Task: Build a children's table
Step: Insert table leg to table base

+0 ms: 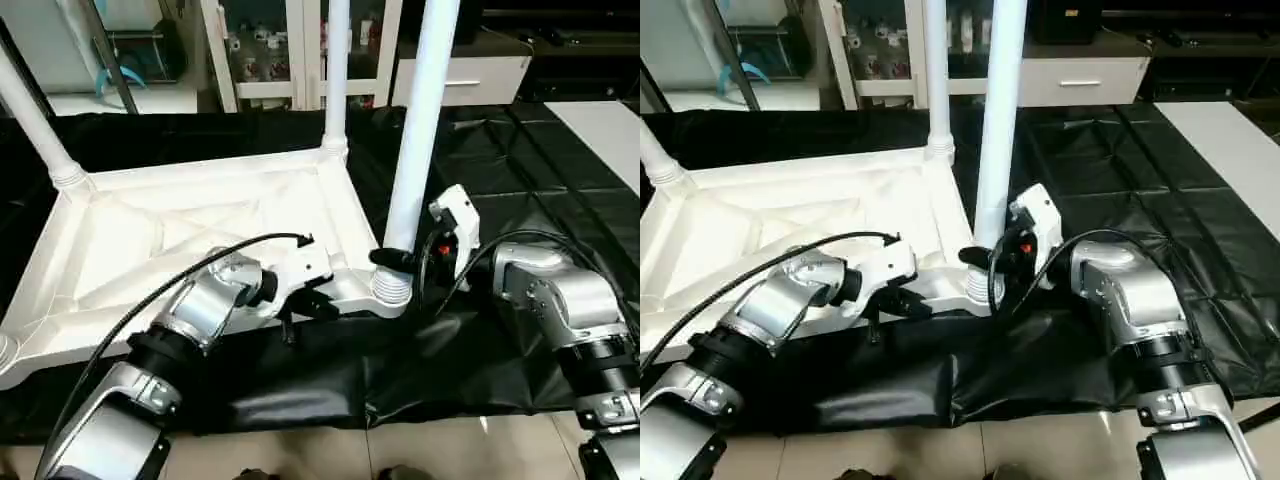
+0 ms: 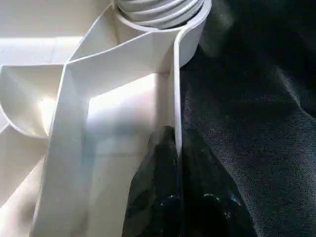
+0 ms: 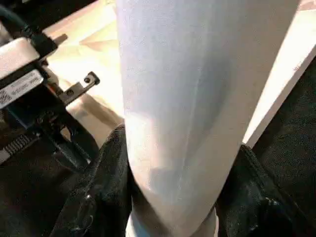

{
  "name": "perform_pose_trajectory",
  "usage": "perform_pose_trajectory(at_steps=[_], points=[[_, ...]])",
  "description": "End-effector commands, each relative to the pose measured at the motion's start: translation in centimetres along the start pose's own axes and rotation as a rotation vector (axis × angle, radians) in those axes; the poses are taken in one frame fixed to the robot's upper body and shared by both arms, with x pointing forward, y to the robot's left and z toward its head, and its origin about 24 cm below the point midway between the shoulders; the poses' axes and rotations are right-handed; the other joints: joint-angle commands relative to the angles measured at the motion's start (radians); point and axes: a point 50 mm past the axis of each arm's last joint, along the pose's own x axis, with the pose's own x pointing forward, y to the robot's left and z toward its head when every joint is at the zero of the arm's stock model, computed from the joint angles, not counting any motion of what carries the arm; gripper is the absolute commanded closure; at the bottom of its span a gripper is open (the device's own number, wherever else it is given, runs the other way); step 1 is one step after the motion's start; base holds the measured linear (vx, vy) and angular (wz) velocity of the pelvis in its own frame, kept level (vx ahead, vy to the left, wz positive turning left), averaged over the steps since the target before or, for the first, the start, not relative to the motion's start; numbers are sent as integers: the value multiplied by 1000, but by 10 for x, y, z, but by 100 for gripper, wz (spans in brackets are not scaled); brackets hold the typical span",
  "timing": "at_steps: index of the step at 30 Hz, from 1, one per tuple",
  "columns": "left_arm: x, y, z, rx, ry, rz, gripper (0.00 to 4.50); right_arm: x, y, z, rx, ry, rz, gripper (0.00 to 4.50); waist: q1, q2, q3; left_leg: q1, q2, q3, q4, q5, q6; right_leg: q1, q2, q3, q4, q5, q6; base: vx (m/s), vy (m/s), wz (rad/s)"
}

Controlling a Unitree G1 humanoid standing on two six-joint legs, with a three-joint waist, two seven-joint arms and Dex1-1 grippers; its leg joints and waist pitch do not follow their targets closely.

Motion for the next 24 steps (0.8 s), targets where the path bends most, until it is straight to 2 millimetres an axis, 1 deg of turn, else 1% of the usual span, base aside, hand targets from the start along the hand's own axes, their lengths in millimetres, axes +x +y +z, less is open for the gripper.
perform_pose_trajectory(at_steps=[1, 2, 3, 4, 5, 6, 7, 8, 9, 11, 12, 13, 14, 17, 19, 20, 22, 24], points=[[3, -4, -2, -47, -48, -13, 450, -5, -8, -16, 55, 18, -73, 263, 7, -24, -71, 35, 85, -52, -88, -281, 7, 29, -49, 30, -58, -282, -270, 0, 0, 0], [3, -4, -2, -48, -49, -13, 450, -6, -9, -18, 62, 16, -79, 263, 8, -24, -71, 35, 85, -52, -89, -281, 8, 29, -50, 30, -58, -282, -269, 0, 0, 0], [3, -4, -2, -49, -51, -11, 450, -9, -10, -26, 83, 9, -98, 263, 9, -24, -71, 35, 85, -52, -89, -276, 9, 29, -49, 30, -57, -277, -267, 0, 0, 0], [3, -3, -2, -50, -53, -8, 450, -11, -10, -30, 97, 1, -106, 263, 9, -27, -71, 35, 86, -52, -89, -276, 11, 28, -49, 30, -58, -277, -266, 0, 0, 0], [3, -3, -2, -50, -53, -8, 450, -11, -10, -31, 99, 0, -107, 264, 10, -26, -72, 35, 86, -52, -89, -273, 12, 29, -50, 30, -58, -275, -265, 0, 0, 0], [2, -3, -1, -52, -58, -4, 450, -14, -9, -37, 120, -14, -123, 264, 9, -26, -72, 34, 86, -53, -90, -270, 15, 30, -48, 29, -57, -272, -265, 0, 0, 0], [2, -3, -1, -53, -59, -3, 450, -14, -9, -38, 122, -14, -125, 264, 10, -25, -71, 36, 86, -52, -91, -279, 13, 27, -48, 30, -58, -280, -262, 0, 0, 0], [2, -3, -1, -54, -61, -1, 450, -15, -8, -41, 127, -18, -135, 264, 10, -26, -70, 36, 86, -52, -92, -284, 12, 27, -48, 29, -59, -286, -261, 0, 0, 0], [2, -3, -1, -54, -64, 7, 450, -17, -7, -48, 134, -32, -156, 264, 10, -24, -69, 37, 86, -53, -93, -310, 2, 24, -50, 30, -64, -324, -252, 0, 0, 0], [2, -2, -1, -54, -65, 13, 450, -18, -6, -53, 141, -53, -174, 264, 9, -24, -69, 37, 85, -55, -94, -323, -5, 23, -49, 29, -64, -339, -246, 0, 0, 0], [2, -2, -1, -56, -66, 17, 450, -19, -4, -56, 144, -63, -184, 264, 10, -23, -67, 38, 85, -55, -95, -337, -11, 20, -50, 31, -67, -354, -238, 0, 0, 0], [2, -1, -1, -56, -68, 20, 450, -19, -3, -58, 145, -75, -193, 264, 9, -22, -67, 37, 85, -57, -97, -349, -17, 21, -49, 30, -68, -370, -231, 0, 0, 0], [2, -1, 0, -55, -69, 22, 450, -19, -1, -61, 140, -84, -202, 264, 9, -22, -67, 38, 86, -57, -98, -356, -20, 20, -49, 29, -69, -376, -228, 0, 0, 0], [1, 1, 0, -51, -67, 29, 450, -18, 5, -64, 94, -82, -211, 264, 7, -17, -67, 39, 85, -60, -102, -385, -35, 16, -47, 29, -70, -376, -217, 0, 0, 0], [1, 2, 0, -48, -66, 37, 450, -17, 8, -66, 56, -74, -215, 264, 4, -20, -64, 38, 84, -60, -103, -411, -40, 15, -47, 29, -73, -402, -209, 0, 0, 0], [0, 3, 0, -48, -66, 40, 450, -17, 11, -67, 33, -70, -215, 264, 4, -17, -64, 38, 85, -63, -104, -424, -46, 14, -49, 29, -75, -420, -204, 0, 0, 0], [0, 4, 1, -49, -67, 44, 450, -16, 13, -68, 6, -69, -217, 264, 2, -18, -63, 40, 84, -63, -104, -446, -50, 10, -48, 30, -78, -436, -197, 0, 0, 0], [0, 5, 1, -48, -67, 50, 450, -14, 19, -75, -29, -56, -210, 264, 2, -19, -63, 40, 84, -63, -105, -450, -50, 11, -49, 31, -79, -432, -195, 0, 0, 0]])
